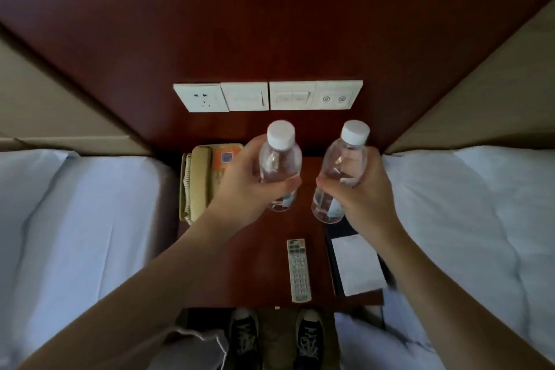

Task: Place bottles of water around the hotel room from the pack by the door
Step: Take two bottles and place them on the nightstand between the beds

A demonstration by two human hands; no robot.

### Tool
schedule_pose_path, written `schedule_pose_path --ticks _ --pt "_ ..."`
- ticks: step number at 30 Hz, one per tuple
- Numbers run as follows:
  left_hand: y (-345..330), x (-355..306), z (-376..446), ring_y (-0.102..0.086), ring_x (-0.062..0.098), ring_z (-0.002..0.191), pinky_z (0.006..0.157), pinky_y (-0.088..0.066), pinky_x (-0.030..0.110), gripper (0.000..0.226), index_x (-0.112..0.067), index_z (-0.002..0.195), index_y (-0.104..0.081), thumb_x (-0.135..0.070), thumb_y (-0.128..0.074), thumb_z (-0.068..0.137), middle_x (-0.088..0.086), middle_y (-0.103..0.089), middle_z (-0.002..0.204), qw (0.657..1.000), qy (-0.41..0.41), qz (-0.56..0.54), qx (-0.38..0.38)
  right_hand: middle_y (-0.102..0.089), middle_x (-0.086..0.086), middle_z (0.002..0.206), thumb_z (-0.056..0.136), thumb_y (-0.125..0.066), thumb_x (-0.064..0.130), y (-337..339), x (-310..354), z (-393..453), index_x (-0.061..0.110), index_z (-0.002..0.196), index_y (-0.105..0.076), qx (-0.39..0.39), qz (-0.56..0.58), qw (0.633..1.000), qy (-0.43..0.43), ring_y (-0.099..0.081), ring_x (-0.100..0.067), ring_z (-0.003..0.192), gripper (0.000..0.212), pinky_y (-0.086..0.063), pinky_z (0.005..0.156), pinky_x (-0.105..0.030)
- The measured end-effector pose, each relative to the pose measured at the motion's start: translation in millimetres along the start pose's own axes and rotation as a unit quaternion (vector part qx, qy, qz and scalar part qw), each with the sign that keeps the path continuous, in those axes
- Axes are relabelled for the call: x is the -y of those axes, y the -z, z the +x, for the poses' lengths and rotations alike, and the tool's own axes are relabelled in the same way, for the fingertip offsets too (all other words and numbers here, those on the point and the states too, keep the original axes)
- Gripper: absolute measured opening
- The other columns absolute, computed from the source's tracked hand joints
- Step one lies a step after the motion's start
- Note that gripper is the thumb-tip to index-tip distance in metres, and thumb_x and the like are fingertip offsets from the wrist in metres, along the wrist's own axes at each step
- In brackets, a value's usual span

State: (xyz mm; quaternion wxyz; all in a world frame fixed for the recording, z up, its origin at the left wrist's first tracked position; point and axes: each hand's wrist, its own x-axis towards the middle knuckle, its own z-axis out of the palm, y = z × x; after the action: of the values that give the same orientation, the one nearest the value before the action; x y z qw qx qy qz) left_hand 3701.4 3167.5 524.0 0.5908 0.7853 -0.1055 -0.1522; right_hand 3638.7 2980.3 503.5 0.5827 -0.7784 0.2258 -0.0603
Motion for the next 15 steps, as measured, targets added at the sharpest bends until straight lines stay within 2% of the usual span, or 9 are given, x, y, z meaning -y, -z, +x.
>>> schedule_pose_path --ticks 4,7,11,15 --pt "-26 97 50 -0.067 0.008 0.102 0.082 -0.052 0.018 0.063 -0.016 0.126 -0.056 -0.002 -0.085 0.071 -0.006 -0.068 0.109 0.999 -0.002 -0.017 0.036 -0.066 0.011 0.103 0.066 -0.085 0.022 -37 -87 53 0.03 0.115 -0.052 -0.024 -0.023 0.999 0.014 -0.066 -0.004 0.096 0.059 -0.057 0.08 -0.031" --pt "-41 157 73 -0.066 0.01 0.106 0.087 -0.051 0.02 0.063 -0.013 0.128 -0.054 0.0 -0.083 0.073 -0.003 -0.066 0.113 0.998 0.001 -0.023 0.052 -0.067 0.008 0.109 0.066 -0.087 0.021 -56 -140 77 0.024 0.12 -0.051 -0.058 -0.035 0.997 0.031 -0.066 -0.008 0.102 0.064 -0.057 0.085 -0.032" --pt "-56 212 88 -0.064 0.011 0.111 0.093 -0.051 0.025 0.064 -0.012 0.129 -0.054 -0.001 -0.084 0.073 -0.004 -0.065 0.116 0.997 0.008 -0.02 0.072 -0.064 0.017 0.105 0.066 -0.089 0.02 -71 -186 91 0.023 0.12 -0.05 -0.079 -0.055 0.994 0.044 -0.064 0.003 0.099 0.066 -0.055 0.084 -0.02" --pt "-64 232 99 -0.063 0.017 0.114 0.096 -0.051 0.031 0.067 -0.008 0.132 -0.052 0.001 -0.083 0.073 0.001 -0.063 0.119 0.996 -0.012 -0.018 0.086 -0.06 0.023 0.105 0.065 -0.09 0.017 -78 -204 94 0.03 0.118 -0.045 -0.095 -0.058 0.991 0.069 -0.061 0.013 0.099 0.071 -0.05 0.083 -0.009"
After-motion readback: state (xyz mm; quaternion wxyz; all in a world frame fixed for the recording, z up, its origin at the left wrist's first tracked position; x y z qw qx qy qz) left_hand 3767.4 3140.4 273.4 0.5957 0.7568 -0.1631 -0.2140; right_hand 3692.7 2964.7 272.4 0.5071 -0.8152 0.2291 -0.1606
